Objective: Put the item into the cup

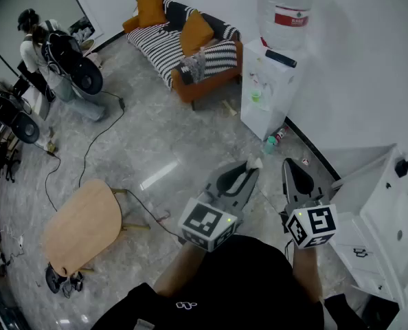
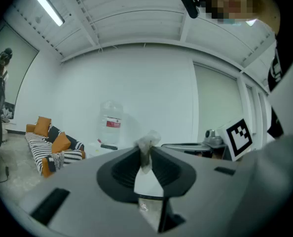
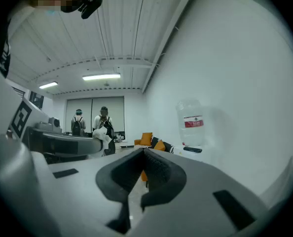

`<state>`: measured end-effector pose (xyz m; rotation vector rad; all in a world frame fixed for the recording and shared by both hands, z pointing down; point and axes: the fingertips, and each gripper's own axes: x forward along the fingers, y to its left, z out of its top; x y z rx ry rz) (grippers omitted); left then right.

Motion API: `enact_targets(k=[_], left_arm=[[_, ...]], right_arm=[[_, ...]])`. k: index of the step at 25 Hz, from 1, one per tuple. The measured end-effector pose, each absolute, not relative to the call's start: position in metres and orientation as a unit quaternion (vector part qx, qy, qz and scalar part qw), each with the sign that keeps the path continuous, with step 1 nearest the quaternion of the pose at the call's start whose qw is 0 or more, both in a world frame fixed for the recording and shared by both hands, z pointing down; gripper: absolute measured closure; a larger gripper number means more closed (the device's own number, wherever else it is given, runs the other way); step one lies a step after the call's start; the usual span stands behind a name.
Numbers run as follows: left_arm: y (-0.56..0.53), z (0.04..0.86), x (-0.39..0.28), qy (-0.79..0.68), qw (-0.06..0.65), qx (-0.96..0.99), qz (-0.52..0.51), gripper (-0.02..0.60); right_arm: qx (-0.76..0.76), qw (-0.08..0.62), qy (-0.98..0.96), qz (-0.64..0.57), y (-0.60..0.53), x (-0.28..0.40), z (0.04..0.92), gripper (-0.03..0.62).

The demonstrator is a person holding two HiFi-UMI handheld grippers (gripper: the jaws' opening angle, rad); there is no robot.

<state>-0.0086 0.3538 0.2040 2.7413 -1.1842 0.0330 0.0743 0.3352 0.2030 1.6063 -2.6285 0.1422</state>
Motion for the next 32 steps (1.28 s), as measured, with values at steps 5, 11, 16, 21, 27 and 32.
enact_targets(k=[5,11,16,21,27,32], left_arm=[[0.36,0.203,-0.005,-0.394,0.075,0.916,0.006,0.512],[0.365,0.206,-0.003,-0.396,0.08,0.915,0.005,0.512],[0.368,0.209,-0.006,-0.398,0.086,0.913,0.009,0.512],[0.372,0.21,-0.007,-0.402,0.084,0.912,0.01,0.512],[0.378,0.213,-0.01,-0.4,0.086,0.912,0.02,0.512],[0.382,0.211,-0.013,-0.403,0.085,0.911,0.025,0.512]], right_arm=[[0.526,0.015,-0.85,0.041,0.342,0.078,0.201,0.586],[0.518,0.02,-0.854,0.042,0.345,0.076,0.206,0.585],[0.515,0.026,-0.855,0.05,0.348,0.074,0.212,0.585],[0.511,0.023,-0.857,0.057,0.351,0.074,0.217,0.586],[0.517,0.003,-0.852,0.081,0.354,0.083,0.227,0.586],[0.511,-0.001,-0.856,0.085,0.358,0.077,0.23,0.586]])
